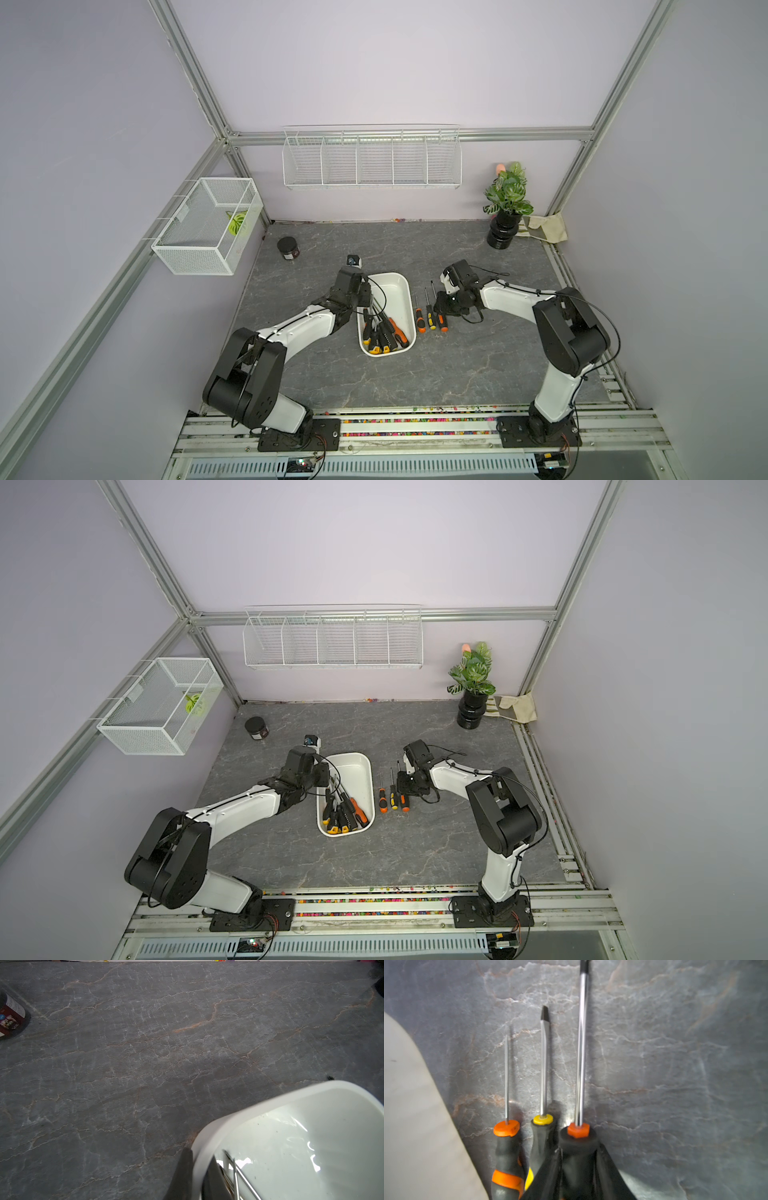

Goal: Take out the screwdriver from the storage box
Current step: Place the screwdriver at the center of the board.

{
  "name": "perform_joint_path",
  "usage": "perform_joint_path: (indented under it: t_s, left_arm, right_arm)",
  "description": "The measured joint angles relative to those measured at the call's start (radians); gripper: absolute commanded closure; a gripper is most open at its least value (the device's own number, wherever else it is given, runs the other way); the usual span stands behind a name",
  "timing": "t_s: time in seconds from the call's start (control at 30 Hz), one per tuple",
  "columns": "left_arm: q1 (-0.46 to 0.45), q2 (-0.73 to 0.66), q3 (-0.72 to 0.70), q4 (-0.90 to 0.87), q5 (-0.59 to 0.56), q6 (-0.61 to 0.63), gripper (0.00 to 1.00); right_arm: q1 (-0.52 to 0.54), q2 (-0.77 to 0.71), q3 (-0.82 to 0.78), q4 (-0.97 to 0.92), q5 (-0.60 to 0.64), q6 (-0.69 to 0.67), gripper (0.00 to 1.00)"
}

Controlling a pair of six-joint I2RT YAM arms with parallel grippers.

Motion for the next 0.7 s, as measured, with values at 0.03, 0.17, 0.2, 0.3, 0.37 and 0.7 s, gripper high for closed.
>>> perform_joint_path:
  t_s: [0.03, 0.17, 0.2, 0.3, 0.37, 0.7]
  left_arm:
    - [0.000, 0.000, 0.000, 0.000, 0.000, 0.000, 1.00]
    - [0.000, 0.000, 0.000, 0.001, 0.000, 0.000, 1.00]
    - [0.000, 0.000, 0.000, 0.001, 0.000, 0.000, 1.00]
    - [0.000, 0.000, 0.000, 0.001, 0.000, 0.000, 1.00]
    - [0.000, 0.000, 0.000, 0.002, 0.000, 0.000, 1.00]
    - [0.000, 0.002, 0.000, 0.002, 0.000, 0.000, 1.00]
  right_arm:
    - [0.000, 0.000, -0.001, 0.002, 0.000, 0.000, 0.66]
    - [0.000, 0.000, -0.001, 0.005, 0.000, 0.003, 0.66]
    - [0.000, 0.000, -0.001, 0.005, 0.000, 0.003, 0.66]
    - [0.000, 0.000, -0.002, 0.006, 0.000, 0.005, 0.65]
    - [0.000, -0.002, -0.003, 0.008, 0.000, 0.008, 0.64]
    - [0.000, -0.062, -0.028, 0.005, -0.001, 0.026, 0.59]
